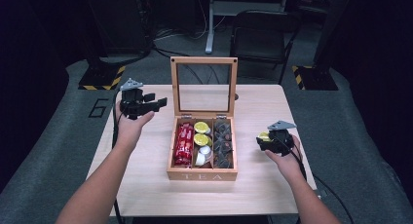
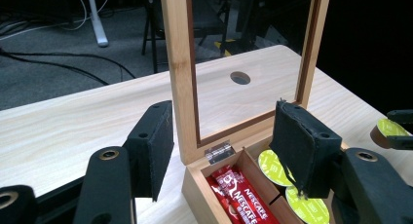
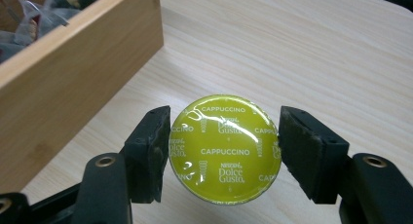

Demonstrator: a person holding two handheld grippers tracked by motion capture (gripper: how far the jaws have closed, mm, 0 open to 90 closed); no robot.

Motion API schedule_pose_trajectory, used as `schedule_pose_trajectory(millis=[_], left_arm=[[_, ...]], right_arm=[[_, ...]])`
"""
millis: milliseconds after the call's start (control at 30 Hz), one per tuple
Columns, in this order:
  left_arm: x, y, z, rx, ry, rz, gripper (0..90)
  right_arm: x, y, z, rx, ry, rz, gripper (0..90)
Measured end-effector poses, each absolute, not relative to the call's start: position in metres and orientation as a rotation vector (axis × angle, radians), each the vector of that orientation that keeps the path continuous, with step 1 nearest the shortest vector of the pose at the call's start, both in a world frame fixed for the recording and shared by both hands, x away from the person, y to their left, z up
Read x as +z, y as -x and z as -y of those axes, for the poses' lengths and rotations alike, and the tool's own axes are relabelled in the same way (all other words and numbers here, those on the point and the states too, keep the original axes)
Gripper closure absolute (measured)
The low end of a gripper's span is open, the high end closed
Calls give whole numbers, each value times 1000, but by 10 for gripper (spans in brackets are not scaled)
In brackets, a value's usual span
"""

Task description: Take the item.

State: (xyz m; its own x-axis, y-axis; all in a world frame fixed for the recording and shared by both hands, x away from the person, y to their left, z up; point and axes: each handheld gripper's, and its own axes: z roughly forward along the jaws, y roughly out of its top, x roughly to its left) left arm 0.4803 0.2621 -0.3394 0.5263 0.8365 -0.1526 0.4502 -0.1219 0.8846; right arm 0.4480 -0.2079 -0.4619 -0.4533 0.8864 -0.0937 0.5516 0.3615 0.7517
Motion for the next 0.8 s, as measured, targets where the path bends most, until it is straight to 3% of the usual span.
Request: schedule_pose_trajectory(millis=[800], left_arm=[[-340,-480,-262,476,-1750,-1086,406]], right_arm=[[-481,-448,219,862,-1314,-2108,370]])
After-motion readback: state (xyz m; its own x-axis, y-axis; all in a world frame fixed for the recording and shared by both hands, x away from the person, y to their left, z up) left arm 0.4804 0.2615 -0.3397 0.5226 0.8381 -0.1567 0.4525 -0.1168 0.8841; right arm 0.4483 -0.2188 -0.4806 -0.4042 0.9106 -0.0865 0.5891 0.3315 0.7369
